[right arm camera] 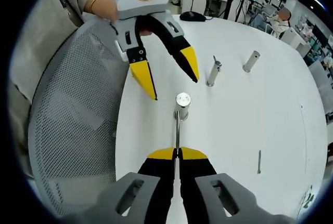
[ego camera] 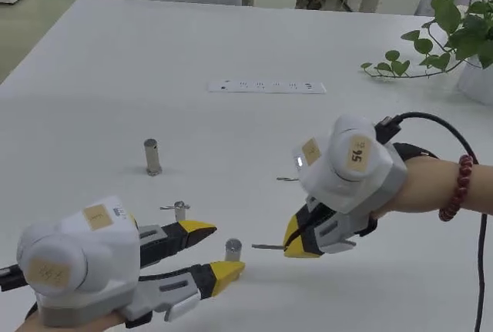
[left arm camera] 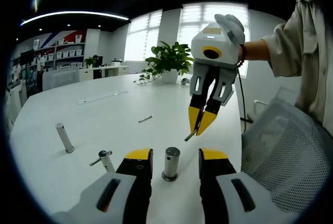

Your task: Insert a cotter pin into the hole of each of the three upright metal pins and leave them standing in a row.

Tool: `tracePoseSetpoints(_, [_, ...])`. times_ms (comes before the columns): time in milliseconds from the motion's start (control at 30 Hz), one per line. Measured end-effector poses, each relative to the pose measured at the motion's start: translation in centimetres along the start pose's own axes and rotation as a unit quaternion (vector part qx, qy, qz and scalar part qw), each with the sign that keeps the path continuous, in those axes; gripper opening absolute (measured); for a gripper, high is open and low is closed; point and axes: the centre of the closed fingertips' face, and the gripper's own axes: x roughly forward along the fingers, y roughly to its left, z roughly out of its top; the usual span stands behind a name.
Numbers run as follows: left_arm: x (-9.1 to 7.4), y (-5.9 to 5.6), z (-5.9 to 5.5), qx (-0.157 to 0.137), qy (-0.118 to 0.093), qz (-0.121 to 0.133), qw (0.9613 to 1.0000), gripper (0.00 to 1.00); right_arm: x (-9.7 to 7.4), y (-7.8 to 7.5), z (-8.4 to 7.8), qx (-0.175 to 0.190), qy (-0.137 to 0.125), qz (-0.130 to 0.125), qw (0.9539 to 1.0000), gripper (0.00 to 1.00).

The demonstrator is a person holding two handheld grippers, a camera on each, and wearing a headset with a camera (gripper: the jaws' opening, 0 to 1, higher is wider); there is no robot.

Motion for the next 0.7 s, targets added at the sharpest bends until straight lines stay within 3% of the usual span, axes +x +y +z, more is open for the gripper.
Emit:
tracePoseSetpoints(333, [0.9, 0.8, -1.4, 0.015, 0.013, -0.008, 0.9998, 0.32, 0.7, -0.4, -0.1, 0.002, 0.004, 0.002, 1.0000, 0.03])
tracePoseSetpoints(700, [1.9, 0.6, -2.5, 0.021, 0.018, -0.027, 0.9993, 0.28, 1.2, -0.4, 0.0, 0.005, 0.010, 0.006, 0.9999, 0.03])
